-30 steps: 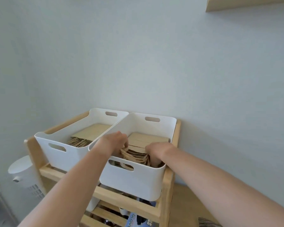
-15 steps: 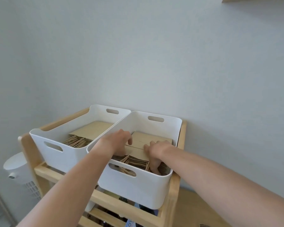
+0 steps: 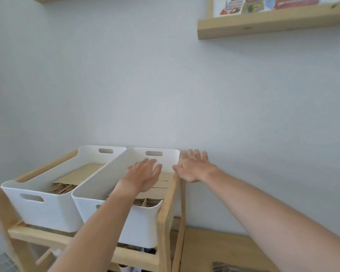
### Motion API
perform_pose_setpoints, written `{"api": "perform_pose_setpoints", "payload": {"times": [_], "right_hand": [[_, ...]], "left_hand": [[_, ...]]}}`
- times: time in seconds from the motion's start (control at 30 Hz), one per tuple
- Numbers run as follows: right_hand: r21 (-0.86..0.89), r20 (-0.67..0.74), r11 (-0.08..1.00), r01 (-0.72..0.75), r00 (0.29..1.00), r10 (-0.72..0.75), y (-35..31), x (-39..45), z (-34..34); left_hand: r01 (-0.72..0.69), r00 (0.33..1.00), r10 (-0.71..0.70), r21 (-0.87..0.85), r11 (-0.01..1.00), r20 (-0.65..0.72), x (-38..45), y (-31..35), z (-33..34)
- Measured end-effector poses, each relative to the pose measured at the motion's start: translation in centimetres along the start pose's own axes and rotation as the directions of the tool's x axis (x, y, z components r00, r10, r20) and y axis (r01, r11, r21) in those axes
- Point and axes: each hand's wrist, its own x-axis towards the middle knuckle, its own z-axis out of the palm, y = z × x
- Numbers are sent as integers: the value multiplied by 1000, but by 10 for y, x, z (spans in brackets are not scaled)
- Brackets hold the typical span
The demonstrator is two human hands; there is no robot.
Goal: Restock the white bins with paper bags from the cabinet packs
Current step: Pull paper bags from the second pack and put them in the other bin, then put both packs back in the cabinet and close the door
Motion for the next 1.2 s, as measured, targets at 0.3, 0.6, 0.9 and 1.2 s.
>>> {"api": "perform_pose_setpoints", "payload": {"times": [0.3, 0.6, 0.9, 1.2], "right_hand": [[-53, 17, 983, -176, 984, 177, 114, -80, 51], [48, 246, 929, -367, 906, 345, 168, -157, 155], [234, 577, 746, -624, 706, 410, 154, -246, 288], [290, 287, 811, -508, 854, 433, 108, -302, 342]], "left_hand": [[-268, 961, 263, -67, 961, -84, -16, 145, 54], [-180, 971, 177, 2, 984, 158, -69, 159, 184], [190, 832, -129, -58, 980, 539, -160, 151, 307], [144, 881, -86, -91, 985, 465, -251, 138, 351]]}}
